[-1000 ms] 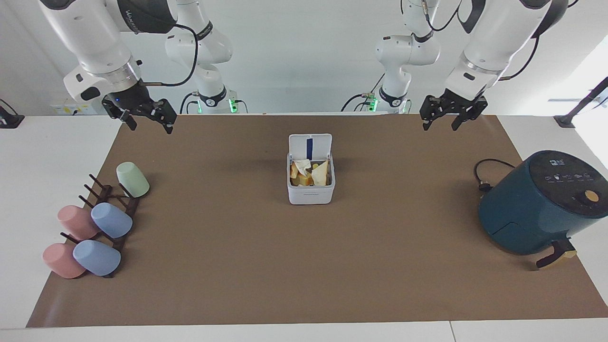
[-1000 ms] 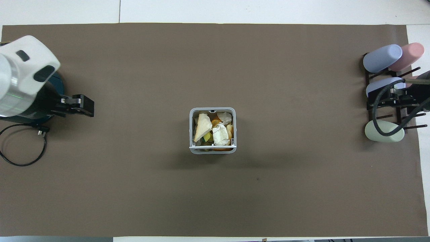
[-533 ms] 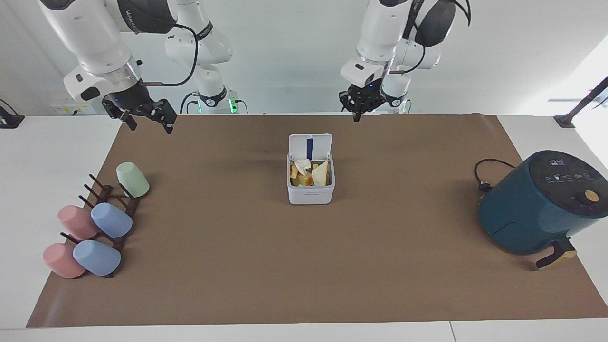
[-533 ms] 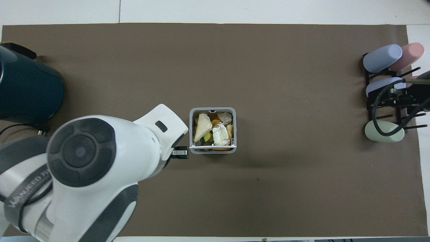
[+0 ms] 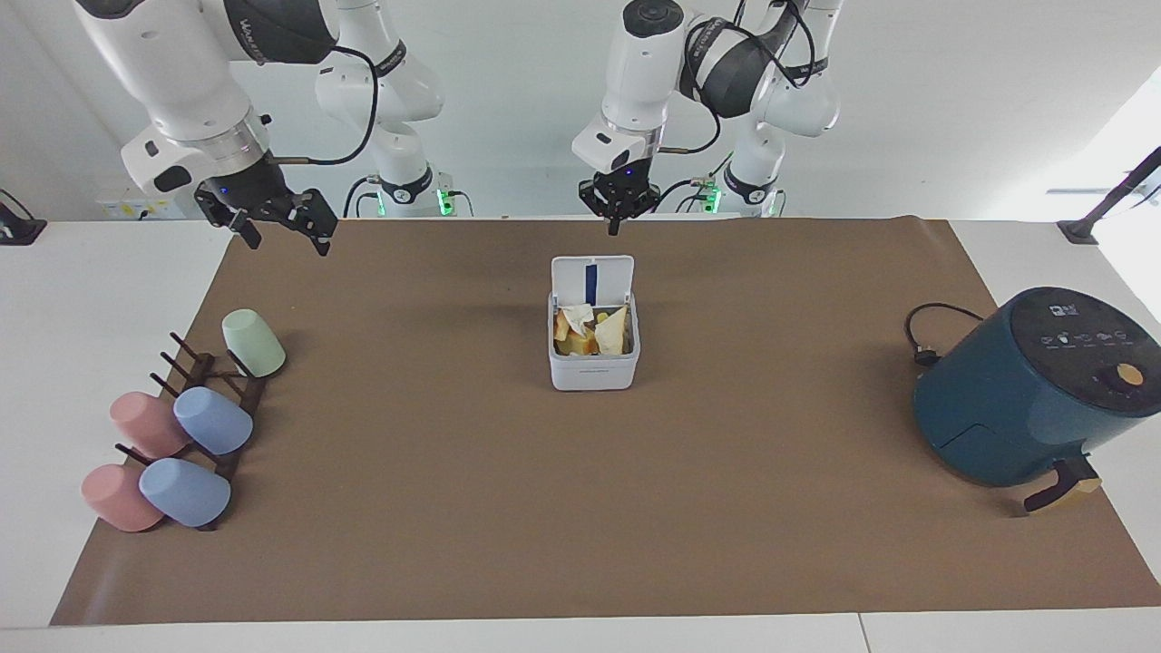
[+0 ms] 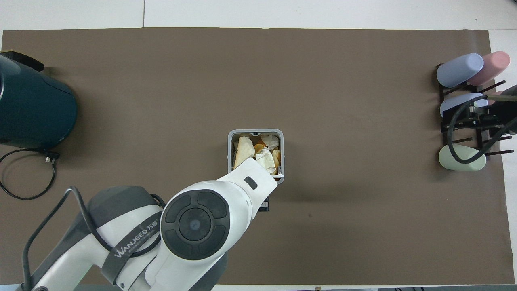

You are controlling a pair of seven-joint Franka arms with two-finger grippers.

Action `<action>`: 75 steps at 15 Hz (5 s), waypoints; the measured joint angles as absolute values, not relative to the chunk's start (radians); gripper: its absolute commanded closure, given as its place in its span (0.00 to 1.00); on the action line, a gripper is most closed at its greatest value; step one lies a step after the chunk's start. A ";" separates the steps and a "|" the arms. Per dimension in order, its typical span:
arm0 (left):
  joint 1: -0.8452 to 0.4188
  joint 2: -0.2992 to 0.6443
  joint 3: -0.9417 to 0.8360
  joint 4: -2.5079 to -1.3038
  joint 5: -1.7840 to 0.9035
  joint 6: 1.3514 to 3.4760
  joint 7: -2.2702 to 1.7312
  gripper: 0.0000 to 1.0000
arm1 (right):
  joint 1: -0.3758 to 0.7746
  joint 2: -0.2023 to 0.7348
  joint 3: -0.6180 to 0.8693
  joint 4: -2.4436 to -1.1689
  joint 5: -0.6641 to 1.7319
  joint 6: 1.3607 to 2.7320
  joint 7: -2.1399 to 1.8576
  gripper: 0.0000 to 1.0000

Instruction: Close trash can lid

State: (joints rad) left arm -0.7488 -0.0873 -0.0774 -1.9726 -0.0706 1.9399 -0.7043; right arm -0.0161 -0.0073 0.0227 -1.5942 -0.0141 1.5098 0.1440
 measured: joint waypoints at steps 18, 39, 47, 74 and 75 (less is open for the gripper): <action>-0.694 0.037 -0.050 -1.904 -0.096 2.135 -0.770 1.00 | -0.016 -0.007 0.023 -1.594 -0.014 1.510 0.144 0.00; -0.638 0.243 -0.047 -1.846 -0.105 2.324 -0.782 1.00 | -0.016 -0.007 0.023 -1.594 -0.014 1.510 0.144 0.00; -0.638 0.246 -0.048 -1.855 -0.104 2.342 -0.778 1.00 | -0.016 -0.007 0.023 -1.594 -0.014 1.510 0.144 0.00; -0.086 0.005 -0.028 -1.616 -0.036 1.599 -0.038 0.00 | -0.016 -0.007 0.023 -1.594 -0.014 1.510 0.144 0.00; -0.086 0.004 -0.028 -1.594 -0.034 1.556 -0.038 0.00 | -0.016 -0.007 0.023 -1.594 -0.014 1.510 0.144 0.00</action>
